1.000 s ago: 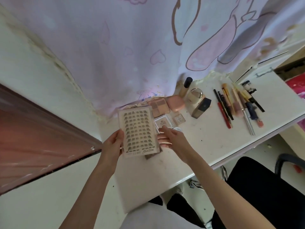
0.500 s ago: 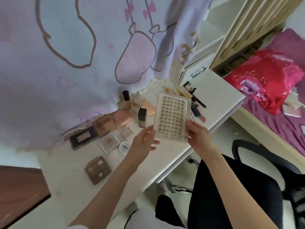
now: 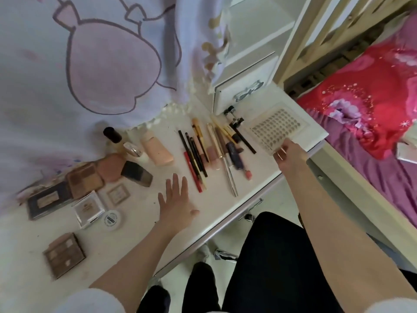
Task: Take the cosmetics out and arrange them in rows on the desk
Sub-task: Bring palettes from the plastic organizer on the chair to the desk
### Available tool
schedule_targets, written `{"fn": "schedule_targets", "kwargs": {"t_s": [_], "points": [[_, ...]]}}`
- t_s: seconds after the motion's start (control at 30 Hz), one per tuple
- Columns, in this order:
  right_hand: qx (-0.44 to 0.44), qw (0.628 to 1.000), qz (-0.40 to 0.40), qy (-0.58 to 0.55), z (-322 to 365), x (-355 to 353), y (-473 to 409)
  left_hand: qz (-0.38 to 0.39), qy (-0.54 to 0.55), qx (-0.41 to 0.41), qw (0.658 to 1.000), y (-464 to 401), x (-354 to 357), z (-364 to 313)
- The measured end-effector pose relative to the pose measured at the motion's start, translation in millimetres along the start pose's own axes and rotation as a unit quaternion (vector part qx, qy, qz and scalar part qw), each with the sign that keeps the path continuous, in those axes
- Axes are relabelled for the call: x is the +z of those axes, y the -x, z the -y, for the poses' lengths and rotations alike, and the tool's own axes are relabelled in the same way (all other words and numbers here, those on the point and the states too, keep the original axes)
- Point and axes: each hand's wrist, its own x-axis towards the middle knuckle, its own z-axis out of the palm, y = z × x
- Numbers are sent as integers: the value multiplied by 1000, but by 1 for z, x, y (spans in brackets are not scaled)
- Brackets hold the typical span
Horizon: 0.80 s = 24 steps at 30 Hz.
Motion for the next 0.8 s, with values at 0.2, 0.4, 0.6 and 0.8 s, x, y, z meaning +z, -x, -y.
{"fn": "schedule_targets", "kwargs": {"t_s": [0.2,0.4,0.6,0.8], "points": [[9,1000,-29,8,16,24,-40,13,-40,-21,999,-8,9,-1],[0,1000,-27,14,21,35,-53,21,-40,-28,999,-10,9,-2],[-5,999,-18,39,22,34,-50,25,-41,-27,999,-10,6,-1],[-28,978,45,202,8,9,-15,39,15,-30,999,-6,-8,-9]]}}
